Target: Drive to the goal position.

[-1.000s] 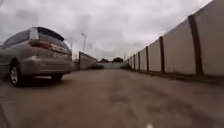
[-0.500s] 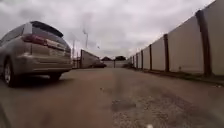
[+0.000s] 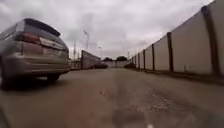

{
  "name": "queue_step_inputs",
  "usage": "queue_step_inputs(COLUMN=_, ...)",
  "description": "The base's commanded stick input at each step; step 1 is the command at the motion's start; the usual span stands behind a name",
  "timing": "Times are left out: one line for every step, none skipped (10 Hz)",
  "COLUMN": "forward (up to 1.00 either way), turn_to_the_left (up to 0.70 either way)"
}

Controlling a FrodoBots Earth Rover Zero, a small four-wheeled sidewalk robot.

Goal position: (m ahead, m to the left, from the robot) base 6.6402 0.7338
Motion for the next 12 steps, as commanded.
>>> queue_step_inputs(forward=0.70, turn_to_the_left=0.00)
queue_step_inputs(forward=0.70, turn_to_the_left=0.00)
queue_step_inputs(forward=0.70, turn_to_the_left=0.00)
queue_step_inputs(forward=0.70, turn_to_the_left=0.00)
queue_step_inputs(forward=0.70, turn_to_the_left=0.00)
queue_step_inputs(forward=0.70, turn_to_the_left=0.00)
queue_step_inputs(forward=0.70, turn_to_the_left=0.00)
queue_step_inputs(forward=0.70, turn_to_the_left=0.00)
queue_step_inputs(forward=0.70, turn_to_the_left=0.00)
queue_step_inputs(forward=0.70, turn_to_the_left=0.00)
queue_step_inputs(forward=0.70, turn_to_the_left=0.00)
queue_step_inputs(forward=0.70, turn_to_the_left=0.00)
